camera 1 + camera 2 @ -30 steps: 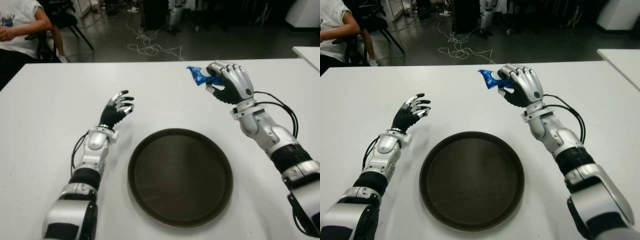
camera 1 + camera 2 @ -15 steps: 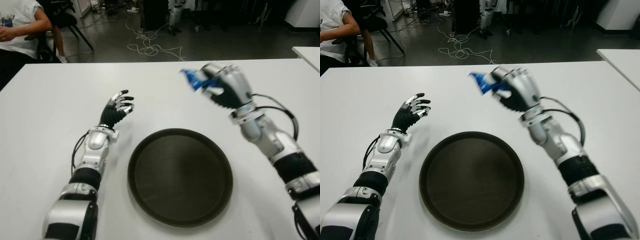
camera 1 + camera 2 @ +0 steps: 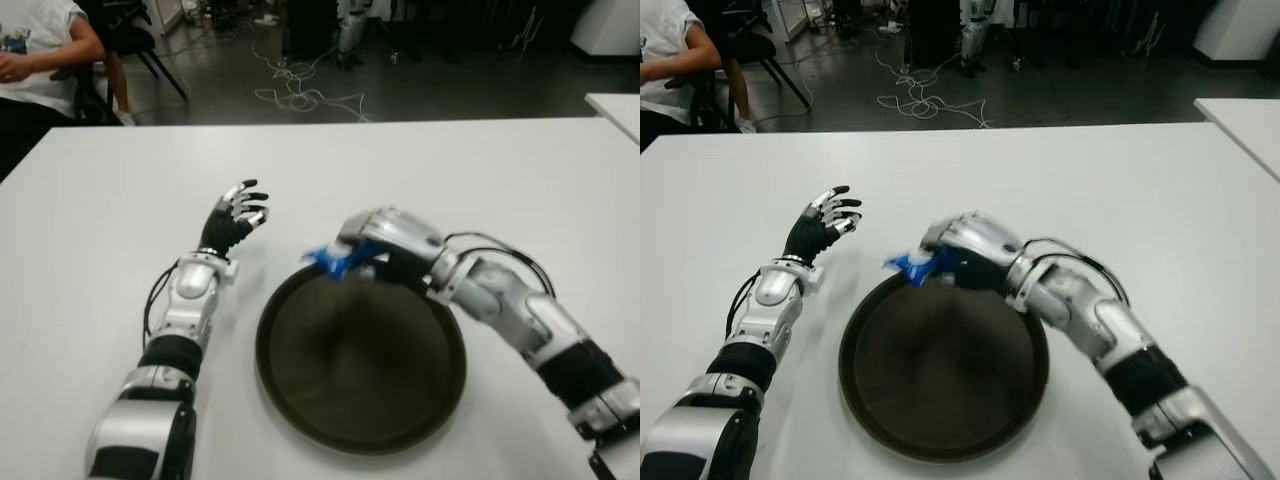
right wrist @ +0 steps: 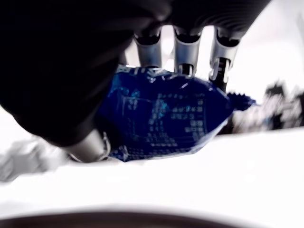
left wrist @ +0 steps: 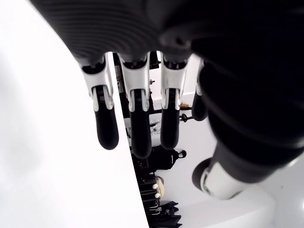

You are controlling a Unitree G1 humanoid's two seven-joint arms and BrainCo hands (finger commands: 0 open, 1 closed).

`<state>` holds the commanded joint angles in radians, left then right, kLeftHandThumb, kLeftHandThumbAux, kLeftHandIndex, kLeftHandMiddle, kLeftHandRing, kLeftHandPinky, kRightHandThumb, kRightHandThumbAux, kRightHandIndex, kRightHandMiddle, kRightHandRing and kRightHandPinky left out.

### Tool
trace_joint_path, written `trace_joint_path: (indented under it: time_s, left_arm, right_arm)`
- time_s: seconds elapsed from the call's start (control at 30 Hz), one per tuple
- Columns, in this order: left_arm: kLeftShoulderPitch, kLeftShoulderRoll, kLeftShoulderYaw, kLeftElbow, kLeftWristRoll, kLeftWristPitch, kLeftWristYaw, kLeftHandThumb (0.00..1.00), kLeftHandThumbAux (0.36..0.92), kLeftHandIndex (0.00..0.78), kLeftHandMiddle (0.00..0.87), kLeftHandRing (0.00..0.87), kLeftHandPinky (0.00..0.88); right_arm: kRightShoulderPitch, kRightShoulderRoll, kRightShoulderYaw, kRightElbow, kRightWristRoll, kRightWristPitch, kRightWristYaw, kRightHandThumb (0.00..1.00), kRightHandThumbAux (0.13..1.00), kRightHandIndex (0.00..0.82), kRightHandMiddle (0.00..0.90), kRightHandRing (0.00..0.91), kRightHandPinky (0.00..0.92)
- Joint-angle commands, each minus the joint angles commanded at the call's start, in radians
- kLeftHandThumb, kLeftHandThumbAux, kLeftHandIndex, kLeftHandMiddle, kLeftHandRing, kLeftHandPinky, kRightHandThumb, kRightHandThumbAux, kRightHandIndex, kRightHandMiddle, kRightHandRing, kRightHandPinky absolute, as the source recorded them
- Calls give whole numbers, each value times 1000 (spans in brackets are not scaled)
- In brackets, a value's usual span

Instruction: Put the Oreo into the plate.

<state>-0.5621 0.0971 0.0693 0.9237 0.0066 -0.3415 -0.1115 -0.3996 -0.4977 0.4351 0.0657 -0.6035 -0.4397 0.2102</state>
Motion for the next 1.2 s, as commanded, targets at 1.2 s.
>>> trace_joint_path:
  time_s: [1.2]
  left_arm:
    - [1, 12, -6, -5, 4, -21, -16, 342, 759, 171, 275, 288, 317]
  right_arm:
    - [18, -148, -188, -225, 509, 52, 573, 831, 693, 376, 536, 555, 395]
